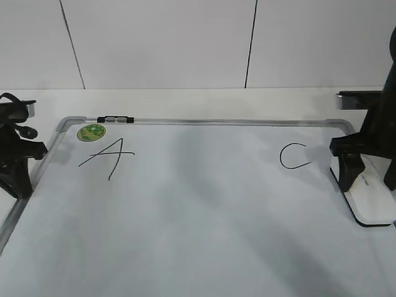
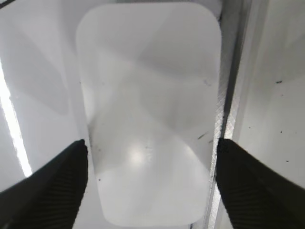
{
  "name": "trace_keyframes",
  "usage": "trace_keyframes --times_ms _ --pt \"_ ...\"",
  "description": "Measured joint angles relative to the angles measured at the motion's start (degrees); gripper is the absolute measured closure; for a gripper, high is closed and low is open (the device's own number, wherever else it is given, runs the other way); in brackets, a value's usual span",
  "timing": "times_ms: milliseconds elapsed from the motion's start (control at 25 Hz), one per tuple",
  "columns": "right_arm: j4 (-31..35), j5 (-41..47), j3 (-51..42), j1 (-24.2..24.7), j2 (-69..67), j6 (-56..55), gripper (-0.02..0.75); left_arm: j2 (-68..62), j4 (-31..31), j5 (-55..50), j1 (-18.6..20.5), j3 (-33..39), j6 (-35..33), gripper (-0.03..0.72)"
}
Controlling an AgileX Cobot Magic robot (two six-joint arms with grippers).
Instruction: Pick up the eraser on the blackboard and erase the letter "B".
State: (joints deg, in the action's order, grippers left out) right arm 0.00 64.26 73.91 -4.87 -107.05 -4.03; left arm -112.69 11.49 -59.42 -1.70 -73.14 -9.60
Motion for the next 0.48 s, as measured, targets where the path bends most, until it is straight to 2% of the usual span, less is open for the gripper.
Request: trace_keyframes --times_ms 200,480 --pt "0.0 3.2 1.9 0.0 0.0 0.0 0.074 0.0 0.0 0.0 0.0 0.0 0.0 0.665" --pt "2.3 4.7 11.1 0.0 0.1 0.0 0.142 0.0 0.0 -0.1 0.0 0.0 0.0 0.665"
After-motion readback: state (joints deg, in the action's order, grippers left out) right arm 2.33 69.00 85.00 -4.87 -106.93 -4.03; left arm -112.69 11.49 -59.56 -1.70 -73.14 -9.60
